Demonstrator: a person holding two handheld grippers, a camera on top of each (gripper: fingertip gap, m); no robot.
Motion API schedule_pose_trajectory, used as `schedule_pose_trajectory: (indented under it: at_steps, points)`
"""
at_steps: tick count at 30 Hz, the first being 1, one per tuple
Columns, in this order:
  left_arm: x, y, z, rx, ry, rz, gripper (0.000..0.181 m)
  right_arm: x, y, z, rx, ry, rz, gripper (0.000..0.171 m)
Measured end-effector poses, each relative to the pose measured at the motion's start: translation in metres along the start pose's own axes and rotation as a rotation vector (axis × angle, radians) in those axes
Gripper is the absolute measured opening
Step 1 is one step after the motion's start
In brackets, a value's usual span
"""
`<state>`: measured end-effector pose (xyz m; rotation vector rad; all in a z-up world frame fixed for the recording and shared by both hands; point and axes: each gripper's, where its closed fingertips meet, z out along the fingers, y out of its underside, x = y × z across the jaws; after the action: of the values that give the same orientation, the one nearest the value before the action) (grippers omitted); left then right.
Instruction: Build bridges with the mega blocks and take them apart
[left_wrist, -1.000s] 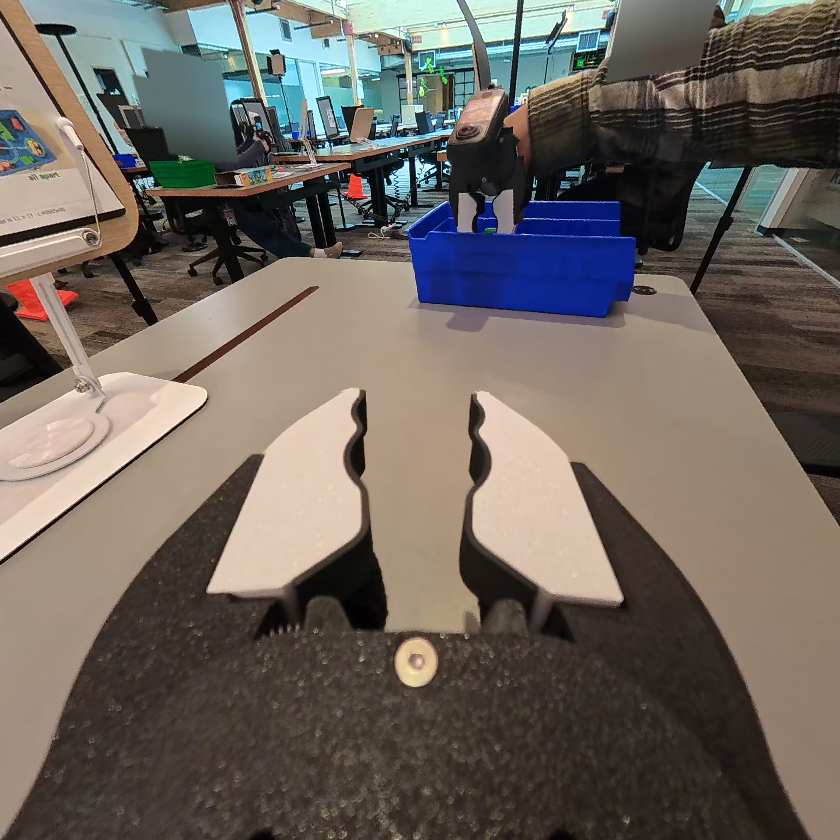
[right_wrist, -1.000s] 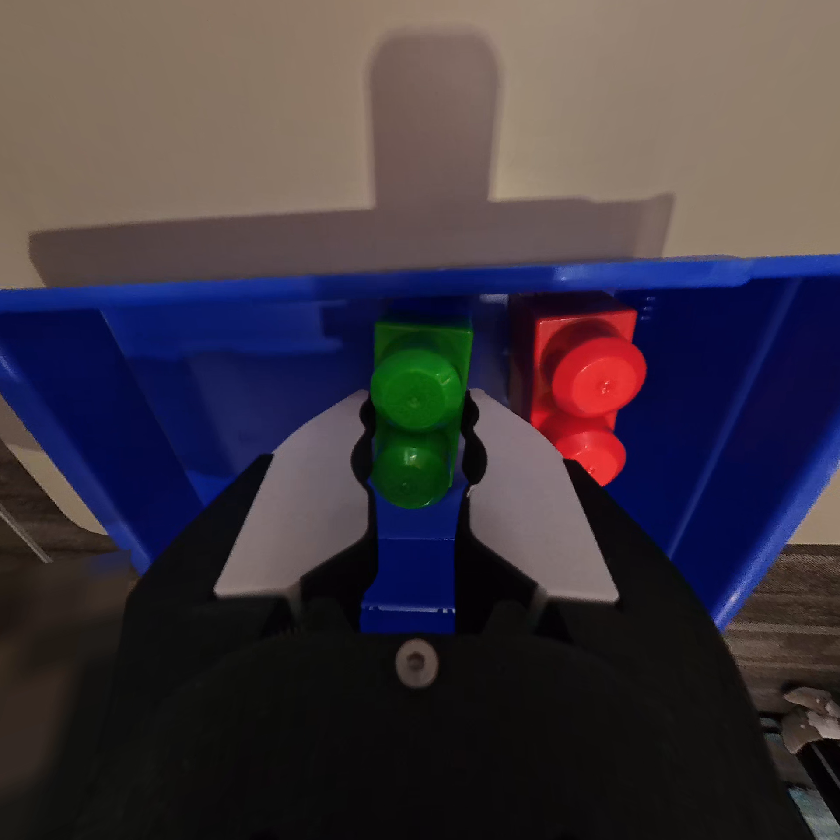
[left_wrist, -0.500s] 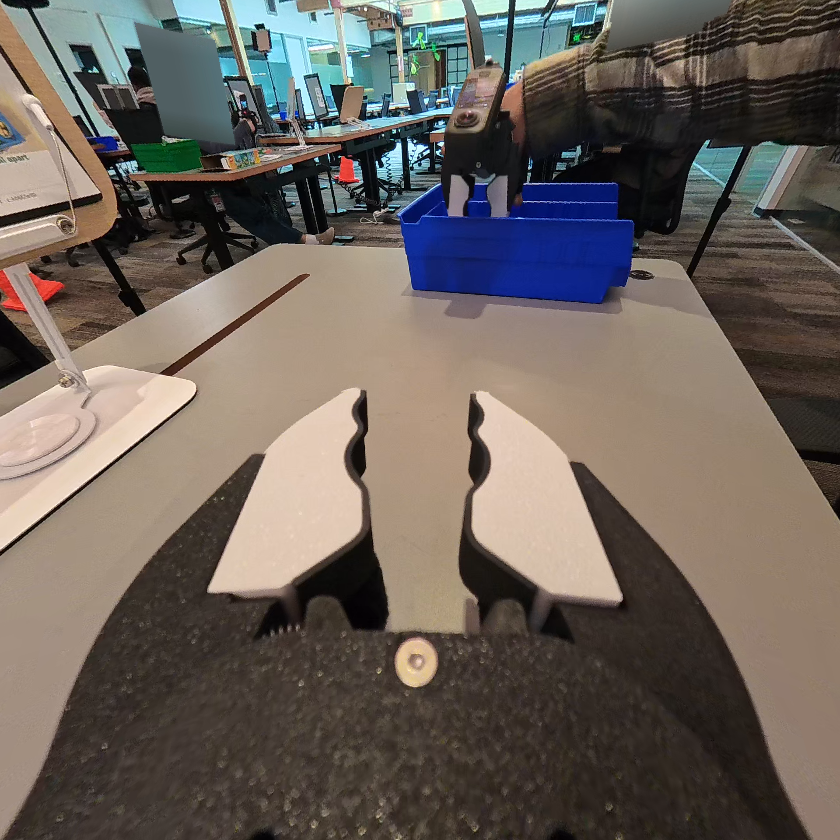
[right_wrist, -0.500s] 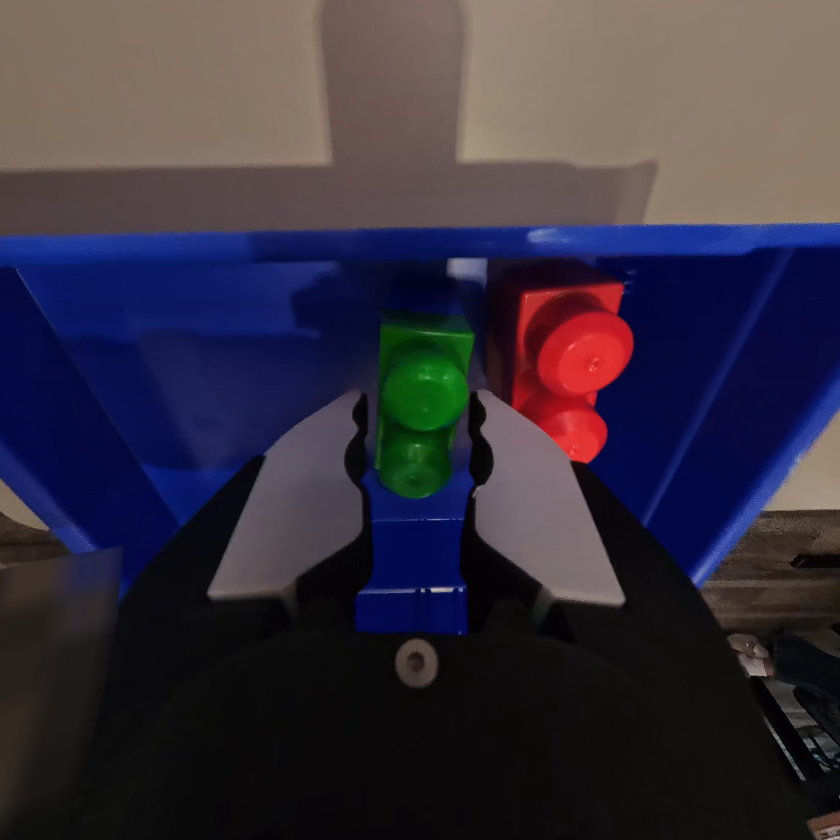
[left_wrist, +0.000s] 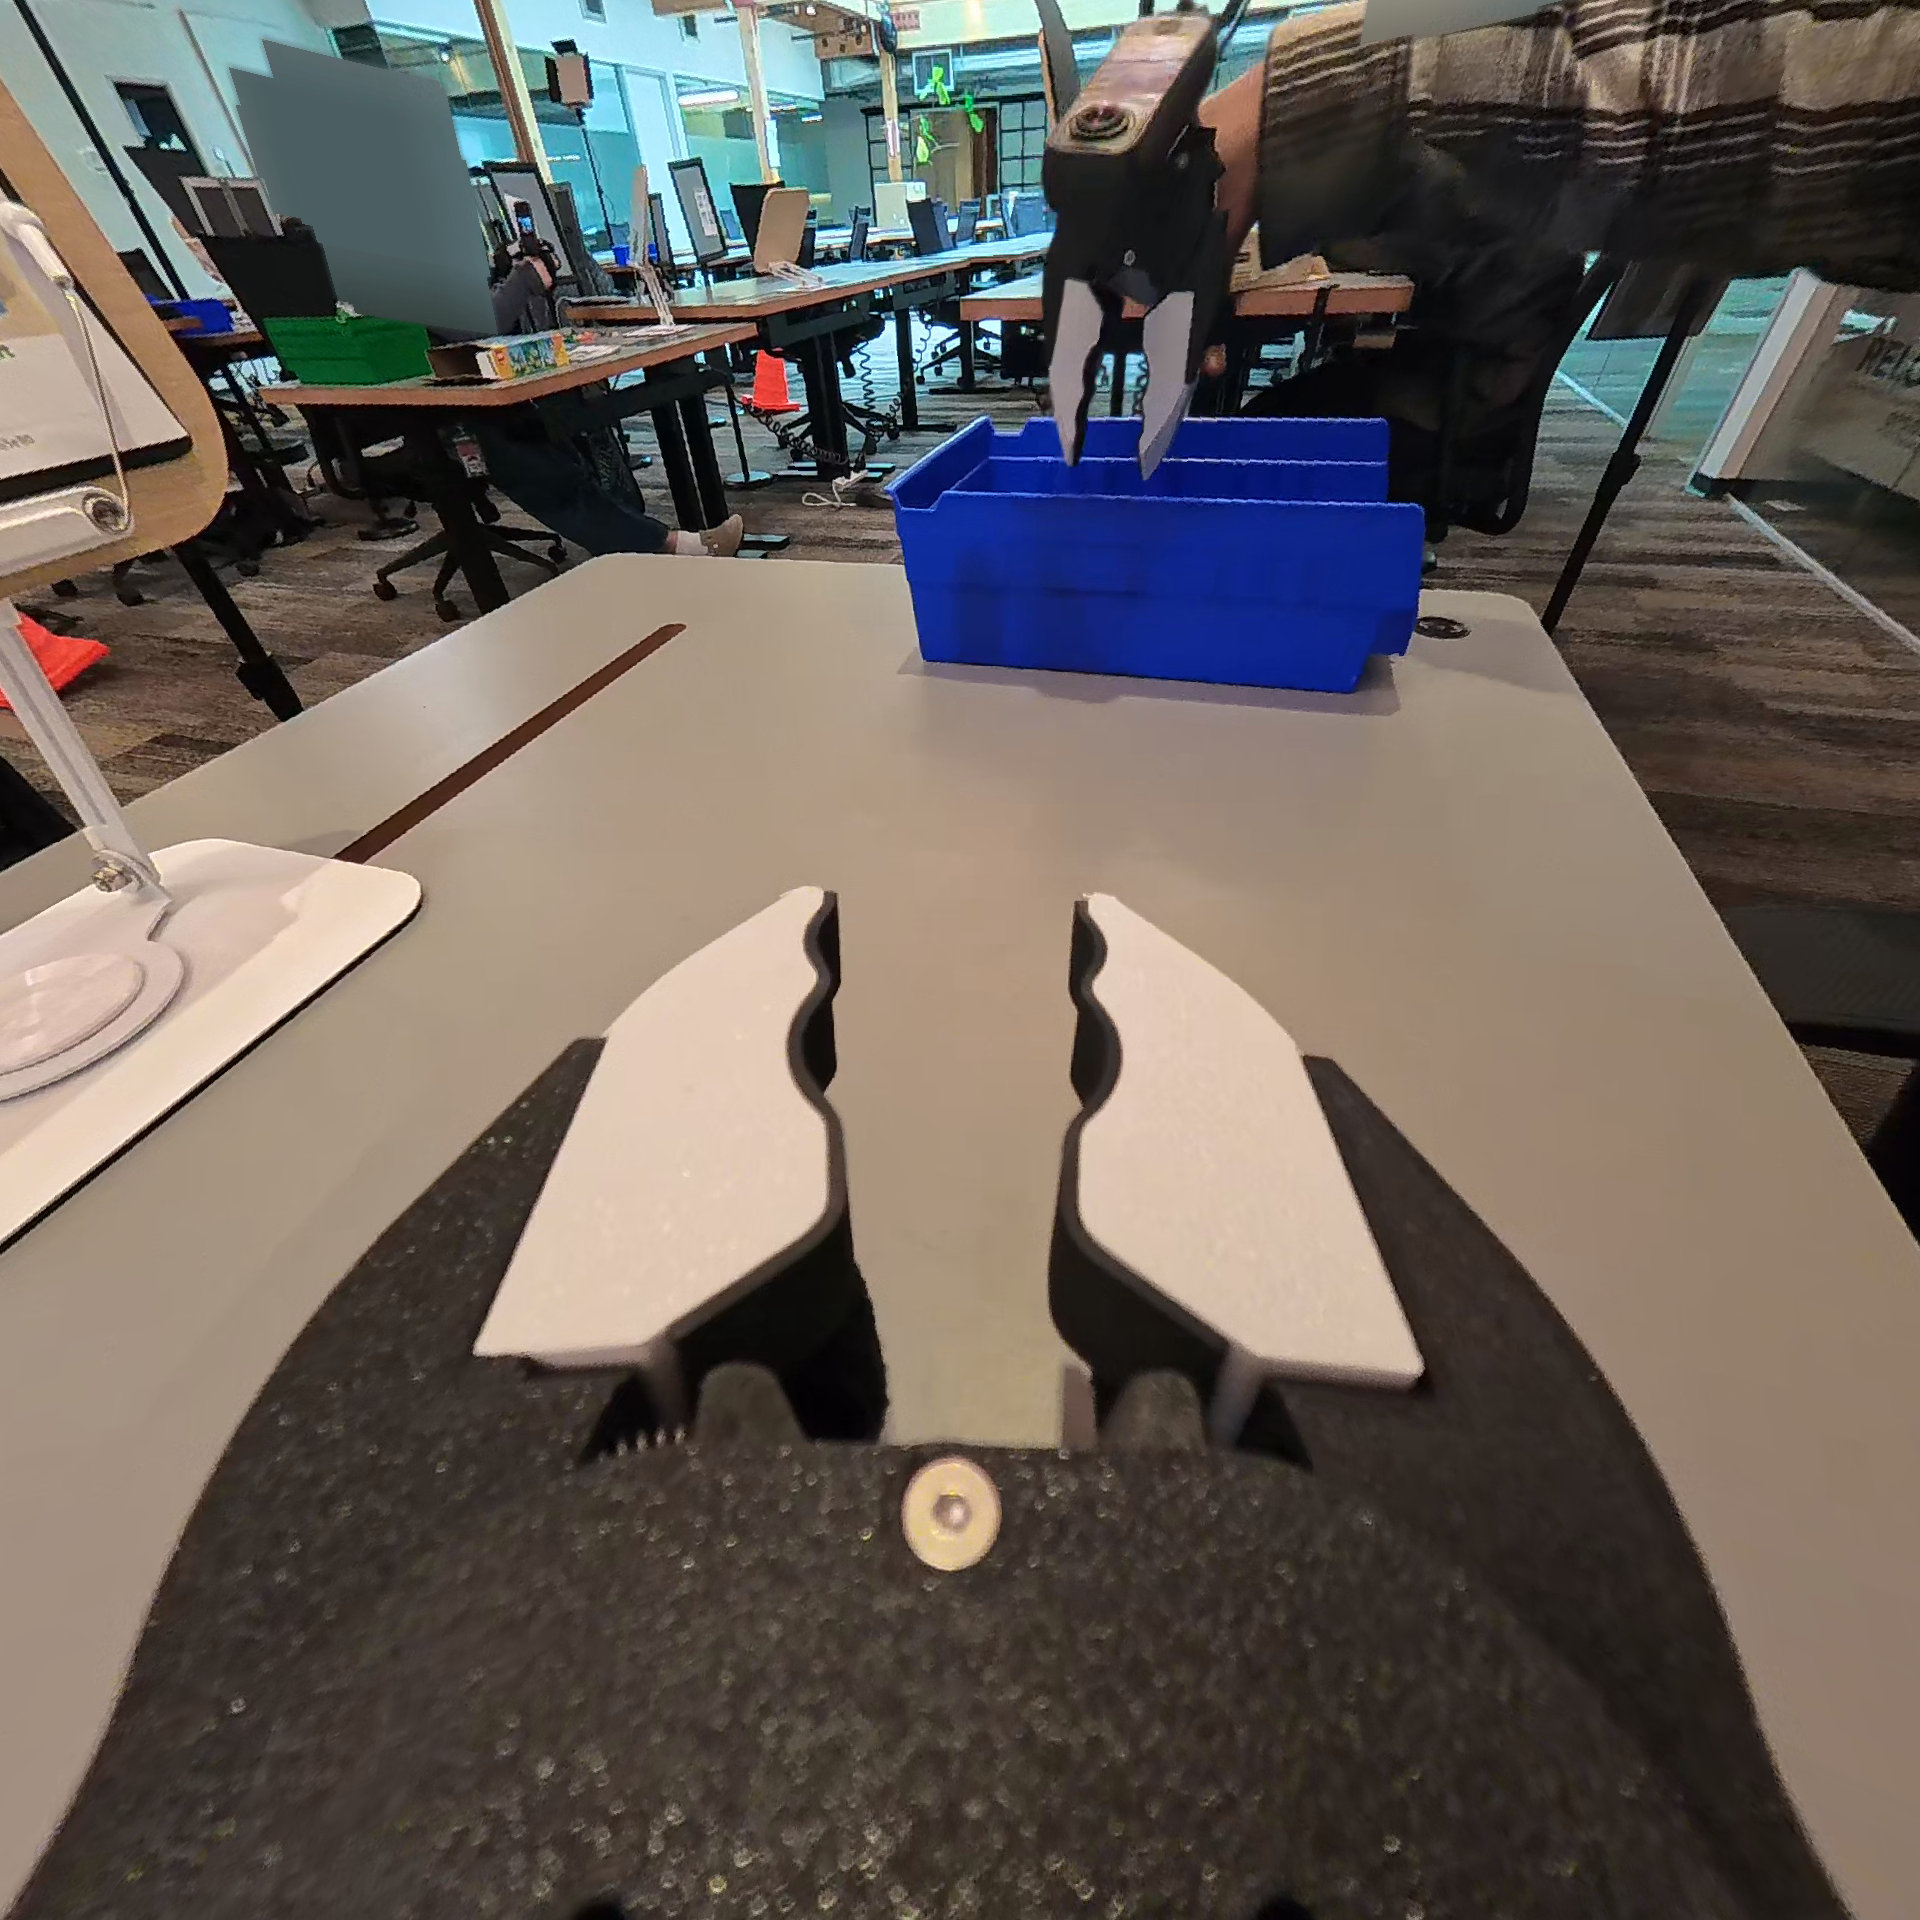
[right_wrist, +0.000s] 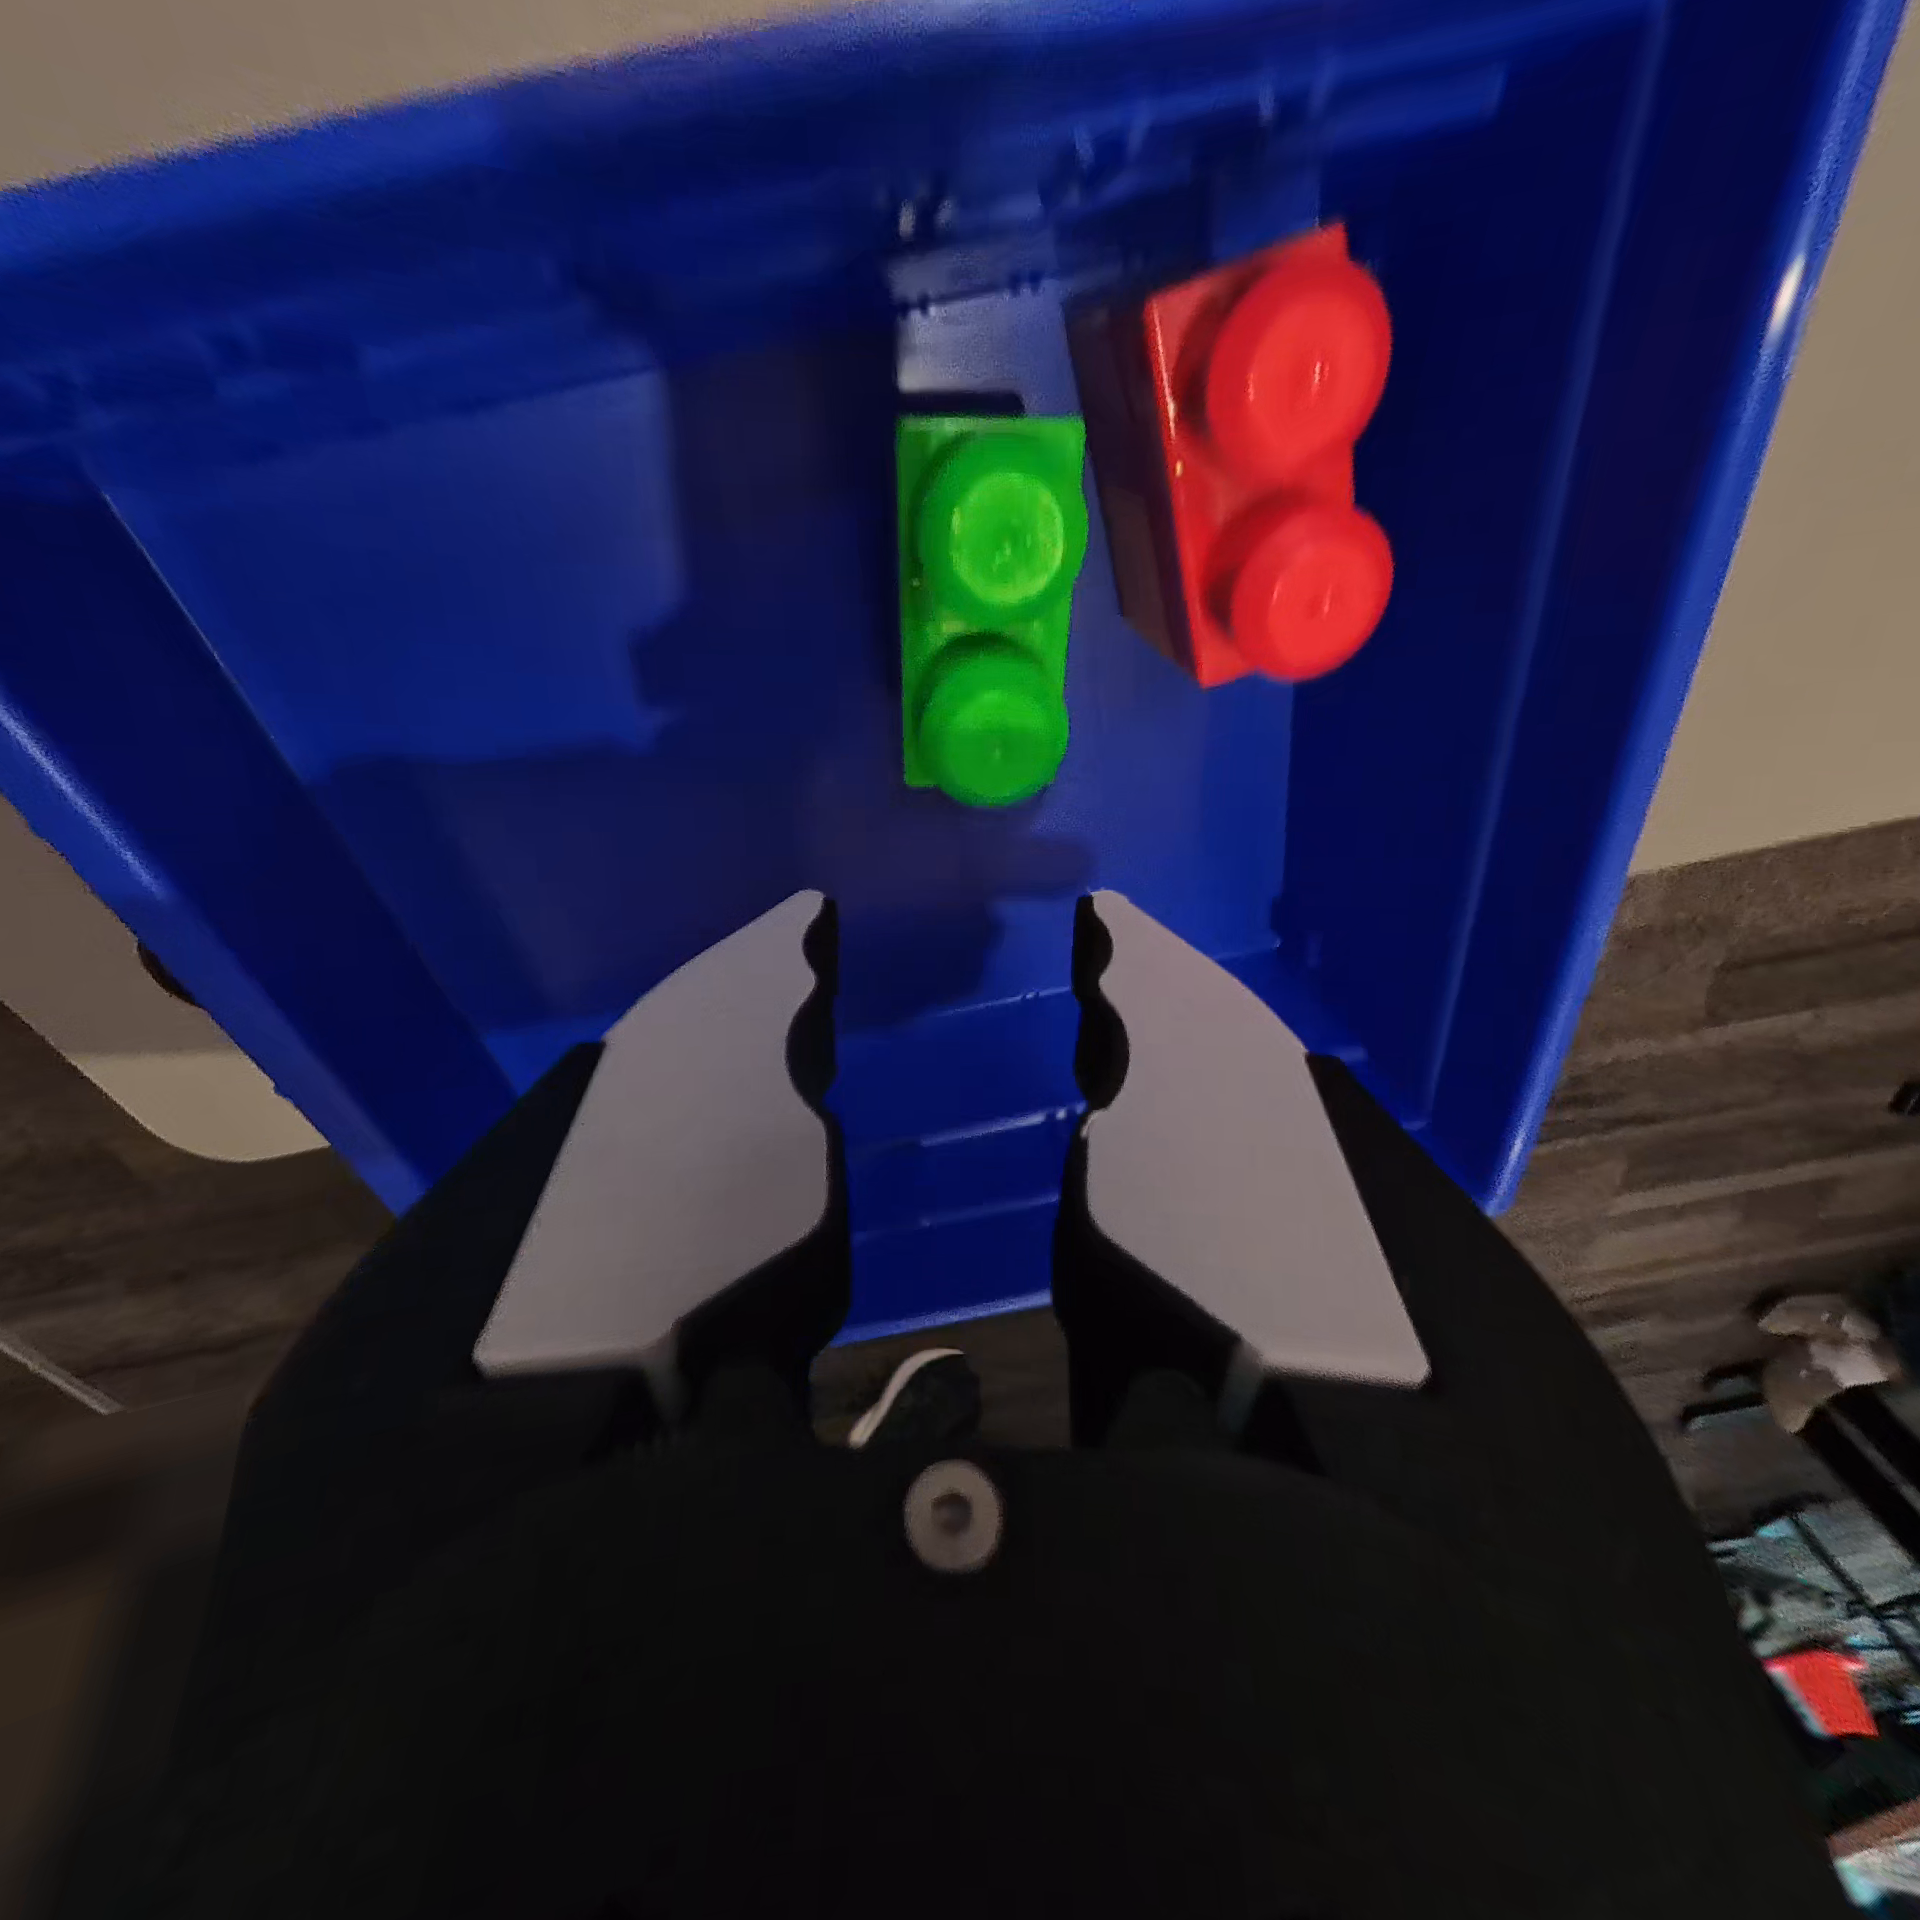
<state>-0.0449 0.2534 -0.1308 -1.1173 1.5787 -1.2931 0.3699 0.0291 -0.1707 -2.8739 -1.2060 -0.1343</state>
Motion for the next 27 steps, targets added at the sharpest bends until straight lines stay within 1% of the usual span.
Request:
schedule_pose_trajectory:
  at_steps: [6,15,19,27]
  points:
    - [0.002,-0.002,0.000,0.002,0.002,0.007,0.042,-0.005,0.019,0.017,0.006,-0.008,0.096,0.048]
    - [0.002,-0.003,-0.001,0.006,0.002,0.006,0.042,-0.009,0.015,0.044,0.034,-0.046,0.137,0.046]
    - [0.001,-0.003,-0.001,0.006,0.000,0.006,0.042,-0.009,0.011,0.046,0.051,-0.061,0.138,0.042]
    - [0.001,-0.003,-0.001,0.006,-0.003,0.008,0.042,-0.010,0.001,0.055,0.057,-0.099,0.127,0.023]
